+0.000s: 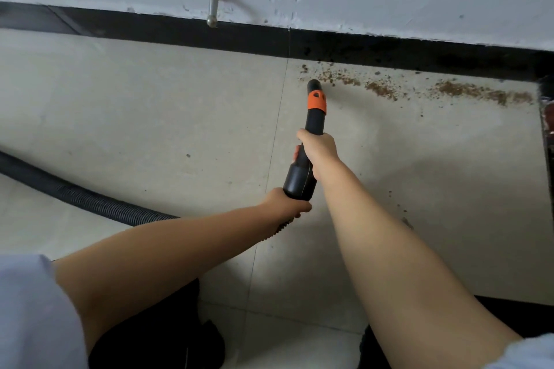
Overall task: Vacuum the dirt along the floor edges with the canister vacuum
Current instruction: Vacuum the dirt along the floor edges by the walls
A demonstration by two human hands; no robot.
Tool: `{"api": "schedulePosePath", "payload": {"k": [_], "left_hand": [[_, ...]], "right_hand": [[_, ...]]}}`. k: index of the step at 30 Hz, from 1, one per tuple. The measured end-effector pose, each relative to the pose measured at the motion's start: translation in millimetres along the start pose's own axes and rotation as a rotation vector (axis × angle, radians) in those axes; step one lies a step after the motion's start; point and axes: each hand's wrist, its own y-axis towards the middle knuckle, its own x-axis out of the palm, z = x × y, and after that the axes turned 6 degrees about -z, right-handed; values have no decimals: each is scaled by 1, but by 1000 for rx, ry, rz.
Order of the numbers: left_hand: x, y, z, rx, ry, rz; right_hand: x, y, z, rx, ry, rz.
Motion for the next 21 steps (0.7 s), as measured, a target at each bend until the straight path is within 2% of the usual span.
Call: {"api": "schedulePosePath", "payload": {"k": [11,21], "left_hand": [[33,17,46,68,176,-111],[-1,15,12,12,12,4]], "right_hand": [[-66,11,-22,4,152,216],[-5,15,-10,-3,23,26]]}}
